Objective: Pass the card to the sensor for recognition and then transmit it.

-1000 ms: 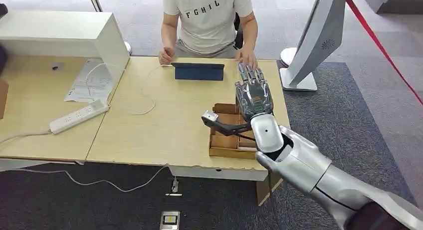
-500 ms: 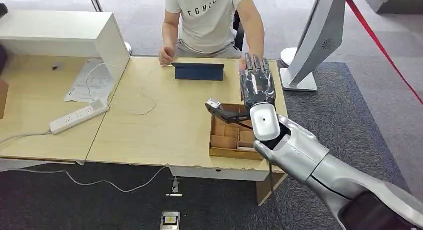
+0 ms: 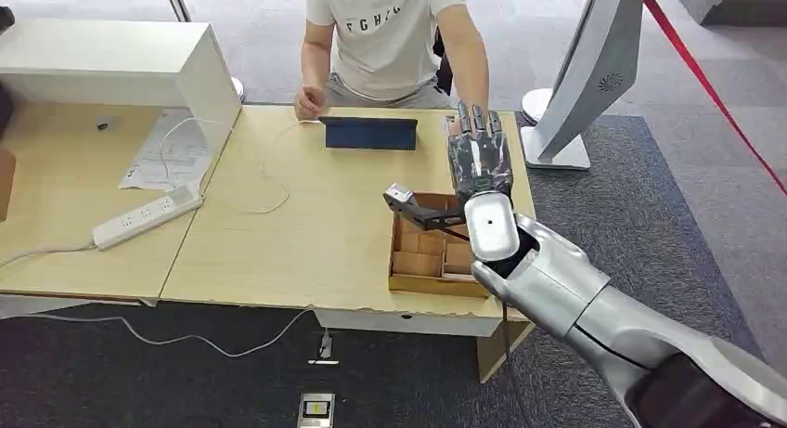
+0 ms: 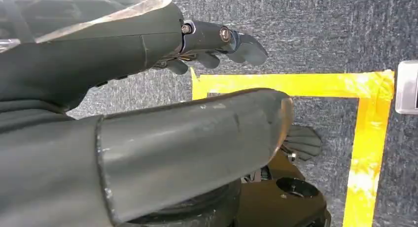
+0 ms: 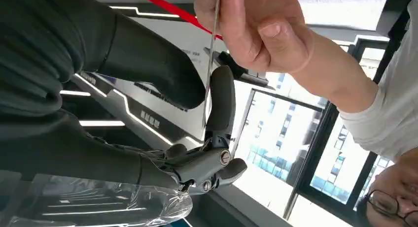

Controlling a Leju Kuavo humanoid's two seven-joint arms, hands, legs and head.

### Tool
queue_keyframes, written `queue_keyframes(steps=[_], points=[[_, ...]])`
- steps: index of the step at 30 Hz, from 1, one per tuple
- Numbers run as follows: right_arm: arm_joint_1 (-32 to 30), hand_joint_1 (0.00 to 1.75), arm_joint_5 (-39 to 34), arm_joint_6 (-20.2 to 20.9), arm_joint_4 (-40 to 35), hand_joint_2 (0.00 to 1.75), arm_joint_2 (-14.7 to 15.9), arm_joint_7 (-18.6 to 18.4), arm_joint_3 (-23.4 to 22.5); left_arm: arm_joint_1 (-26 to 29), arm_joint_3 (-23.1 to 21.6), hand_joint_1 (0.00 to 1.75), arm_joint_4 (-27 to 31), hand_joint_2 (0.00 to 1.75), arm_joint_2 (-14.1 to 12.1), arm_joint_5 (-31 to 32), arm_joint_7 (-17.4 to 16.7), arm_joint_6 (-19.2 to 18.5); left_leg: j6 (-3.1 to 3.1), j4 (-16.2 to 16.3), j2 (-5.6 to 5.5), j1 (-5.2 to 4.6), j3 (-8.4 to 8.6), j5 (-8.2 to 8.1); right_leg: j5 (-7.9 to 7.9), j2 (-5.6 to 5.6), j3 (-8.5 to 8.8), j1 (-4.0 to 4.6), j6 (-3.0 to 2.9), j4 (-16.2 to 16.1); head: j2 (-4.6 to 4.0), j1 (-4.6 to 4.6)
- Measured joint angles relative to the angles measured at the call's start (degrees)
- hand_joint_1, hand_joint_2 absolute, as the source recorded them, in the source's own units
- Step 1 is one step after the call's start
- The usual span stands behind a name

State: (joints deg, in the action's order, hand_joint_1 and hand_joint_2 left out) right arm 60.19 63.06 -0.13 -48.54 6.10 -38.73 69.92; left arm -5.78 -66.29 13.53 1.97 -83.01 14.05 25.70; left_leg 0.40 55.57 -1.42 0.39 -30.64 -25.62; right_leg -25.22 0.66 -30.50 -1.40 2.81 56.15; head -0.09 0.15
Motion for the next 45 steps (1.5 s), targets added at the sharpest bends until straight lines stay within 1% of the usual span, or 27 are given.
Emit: queue_keyframes(steps=[6, 7, 8, 9, 11, 14, 17, 20, 22, 25, 27, 28, 30, 32, 33, 34, 37, 38, 39, 40, 42, 43, 44, 45], points=[[0.0, 1.75, -0.07, 0.02, 0.04, 1.75, 0.02, 0.02, 0.07, 0.0, 0.0, 0.0, 0.0, 0.0, 0.0, 0.09, -0.09, 0.04, 0.0, 0.0, 0.0, 0.0, 0.0, 0.0, 0.0, 0.0, -0.01, 0.0, 0.0, 0.0, 0.0, 0.0], [0.0, 1.75, -0.07, 0.07, 0.04, 1.75, 0.02, 0.0, 0.09, -0.01, -0.02, 0.0, 0.0, 0.0, 0.0, 0.66, -0.57, 0.26, 0.0, 0.0, 0.0, 0.0, 0.0, 0.0, 0.0, 0.0, -0.01, 0.0, 0.0, 0.0, 0.0, 0.0], [0.0, 0.02, -0.11, 0.18, 0.02, 1.75, 0.15, 0.0, 0.18, -0.04, -0.2, 0.0, 0.0, 0.0, 0.0, 1.27, -1.23, 0.66, 0.0, 0.0, 0.0, 0.0, 0.01, 0.0, 0.0, 0.0, -0.02, 0.0, 0.0, 0.0, 0.0, 0.0], [-0.01, 0.0, -0.2, 0.41, -0.02, 0.0, 0.31, -0.06, 0.26, -0.05, -0.48, 0.0, 0.0, 0.0, 0.0, 1.42, -1.59, 1.05, 0.0, 0.01, 0.0, 0.0, 0.01, 0.0, 0.0, 0.0, -0.02, 0.0, 0.0, 0.0, 0.0, 0.0], [-0.08, 0.0, -0.55, 0.96, -0.33, 0.0, 0.9, -0.15, 0.31, 0.0, -0.83, 0.0, 0.0, 0.0, 0.0, 1.11, -2.01, 1.68, 0.0, 0.01, 0.0, 0.0, 0.0, 0.0, 0.0, 0.0, -0.02, 0.0, 0.0, -0.01, 0.0, 0.0], [-0.61, 0.0, -2.84, 2.32, -1.34, 0.0, 2.12, 1.55, 0.26, 0.02, -0.96, 0.0, 0.0, 0.0, 0.0, 1.01, -2.25, 2.14, 0.0, 0.0, 0.02, 0.0, 0.0, 0.0, 0.0, 0.0, -0.01, -0.01, 0.0, -0.01, 0.0, 0.0], [-1.09, 0.0, -1.86, 3.4, -2.36, 0.0, 2.77, 0.88, 0.42, 0.01, -0.96, 0.0, 0.0, 0.0, 0.0, 0.68, -2.51, 2.21, 0.0, 0.01, 0.02, 0.0, 0.01, 0.0, 0.0, 0.01, -0.03, -0.01, 0.0, -0.01, -0.02, 0.0], [-1.11, 0.0, -1.09, 5.99, -3.81, 0.0, 3.83, -0.59, 0.42, 0.03, -0.96, 0.0, 0.0, 0.0, 0.0, 0.13, -3.11, 2.71, 0.0, 0.01, 0.01, 0.0, 0.01, 0.0, 0.0, 0.01, -0.03, 0.0, 0.0, -0.01, 0.0, 0.0], [-1.05, 0.0, 0.0, 8.91, -5.01, 0.0, 4.94, -0.92, 0.13, 0.06, -0.96, 0.0, 0.0, 0.0, 0.0, -0.15, -3.52, 3.19, 0.0, 0.01, 0.02, 0.0, 0.01, 0.0, 0.01, 0.01, -0.02, 0.0, 0.0, 0.0, 0.0, 0.0], [-0.83, 0.0, 2.69, 14.02, -7.15, 0.0, 6.67, -1.07, -1.9, 0.13, -0.96, 0.0, 0.0, 0.0, -0.02, -0.83, -3.72, 3.65, 0.0, 0.03, 0.02, 0.0, 0.02, 0.0, 0.01, 0.01, -0.03, -0.01, 0.0, -0.01, 0.0, 0.0], [-0.63, 0.0, 5.37, 18.48, -9.04, 0.0, 8.48, -1.14, -4.19, 0.16, -0.96, 0.0, 0.0, 0.0, -0.02, -1.2, -3.72, 3.8, 0.0, 0.03, -0.01, 0.0, 0.0, 0.0, 0.02, 0.0, -0.01, -0.02, 0.01, -0.01, 0.0, -0.02], [-0.57, 0.0, 6.54, 19.81, -10.01, 0.0, 9.42, -1.16, -5.64, 0.22, -0.96, 0.0, 0.0, 0.0, -0.02, -1.36, -3.67, 3.8, 0.01, 0.05, -0.03, 0.0, 0.02, 0.0, 0.02, -0.01, -0.01, -0.02, 0.01, -0.03, 0.0, 0.02], [-0.64, 0.0, 8.61, 21.31, -12.53, 0.0, 12.05, -1.16, -8.62, 0.37, -0.96, 0.0, 0.0, 0.0, -0.02, -1.95, -3.56, 4.07, 0.01, 0.09, -0.02, -0.01, 0.02, 0.0, 0.02, -0.01, -0.03, -0.03, 0.02, -0.04, 0.0, 0.02], [-0.79, 0.0, 9.16, 24.07, -15.22, 0.0, 15.57, -1.18, -12.36, 0.57, -0.92, 0.0, 0.0, 0.0, -0.02, -3.08, -2.99, 4.64, 0.03, 0.14, -0.02, -0.01, 0.06, -0.02, 0.03, -0.01, -0.07, -0.04, 0.04, -0.1, 0.0, -0.02], [-1.4, 0.0, 9.22, 24.06, -16.07, 0.0, 17.58, -1.18, -14.34, 0.6, -0.85, 0.0, 0.0, 0.0, -0.02, -3.94, -2.71, 5.14, 0.04, 0.15, -0.07, -0.01, 0.04, -0.02, 0.03, -0.03, 0.05, -0.03, 0.05, -0.13, 0.0, 0.0], [-2.56, 0.0, 9.49, 22.41, -17.24, 0.0, 19.71, -1.2, -17.14, 0.69, -0.77, 0.0, 0.0, 0.0, 0.0, -4.87, -2.47, 5.66, 0.07, 0.14, -0.11, 0.0, 0.03, -0.05, 0.02, -0.06, 0.14, -0.02, 0.06, -0.16, 0.0, 0.02], [-7.78, 0.0, 7.71, 15.46, -19.74, 0.0, 25.12, -1.2, -25.04, 0.85, -0.2, 0.0, 0.0, 0.0, 0.15, -6.27, -1.7, 6.82, 0.17, 0.19, -0.08, 0.0, 0.06, -0.11, 0.03, -0.05, 0.18, -0.02, 0.09, -0.23, 0.0, -0.02], [-10.48, 0.0, 7.3, 13.06, -20.39, 0.0, 27.35, -1.2, -28.4, 0.86, 0.22, 0.0, 0.0, 0.0, 0.33, -6.58, -1.09, 7.41, 0.21, 0.2, -0.16, 0.02, 0.14, -0.14, -0.01, -0.1, 0.26, -0.01, 0.14, -0.3, 0.0, 0.0], [-13.47, 0.0, 6.93, 12.11, -20.81, 0.0, 29.37, -1.2, -32.22, 0.87, 0.72, 0.0, 0.0, 0.0, 0.59, -6.91, -0.55, 7.91, 0.22, 0.2, -0.32, 0.05, 0.15, -0.15, -0.06, -0.17, 0.41, 0.02, 0.22, -0.35, 0.0, -0.04], [-16.19, 0.0, 6.75, 12.0, -21.11, 0.0, 30.92, -1.2, -35.59, 0.93, 1.09, 0.0, 0.0, 0.0, 0.81, -6.99, -0.26, 8.3, 0.24, 0.2, -0.44, 0.06, 0.15, -0.17, -0.08, -0.24, 0.45, 0.03, 0.24, -0.36, 0.0, 0.09], [-22.65, 0.0, 6.14, 10.99, -21.51, 0.0, 33.56, -1.2, -41.96, 1.1, 2.08, 0.0, 0.0, 0.0, 1.2, -7.02, -0.07, 9.2, 0.31, 0.21, -0.51, 0.07, 0.16, -0.23, -0.08, -0.25, 0.47, 0.04, 0.24, -0.44, 0.0, -0.02], [-27.43, 0.0, 4.6, 9.45, -21.53, 0.0, 35.05, -1.2, -46.76, 1.11, 2.66, 0.0, 0.0, 0.0, 1.46, -7.04, -0.2, 9.64, 0.35, 0.2, -0.63, 0.14, 0.16, -0.26, -0.1, -0.32, 0.65, 0.1, 0.28, -0.52, 0.0, -0.04], [-31.56, 0.0, 2.57, 7.53, -21.4, 0.0, 36.13, -1.2, -50.39, 1.14, 3.11, 0.0, 0.0, 0.0, 1.73, -7.04, -0.44, 9.88, 0.38, 0.21, -0.71, 0.12, 0.15, -0.29, -0.13, -0.46, 0.61, 0.09, 0.3, -0.53, 0.0, 0.09], [-35.53, 0.0, 0.9, 5.02, -21.22, 0.0, 36.91, -1.2, -53.91, 1.14, 3.52, 0.0, 0.0, 0.0, 1.9, -7.04, -0.66, 10.14, 0.38, 0.2, -0.73, 0.12, 0.1, -0.29, -0.13, -0.48, 0.61, 0.08, 0.3, -0.53, 0.0, -0.09]])
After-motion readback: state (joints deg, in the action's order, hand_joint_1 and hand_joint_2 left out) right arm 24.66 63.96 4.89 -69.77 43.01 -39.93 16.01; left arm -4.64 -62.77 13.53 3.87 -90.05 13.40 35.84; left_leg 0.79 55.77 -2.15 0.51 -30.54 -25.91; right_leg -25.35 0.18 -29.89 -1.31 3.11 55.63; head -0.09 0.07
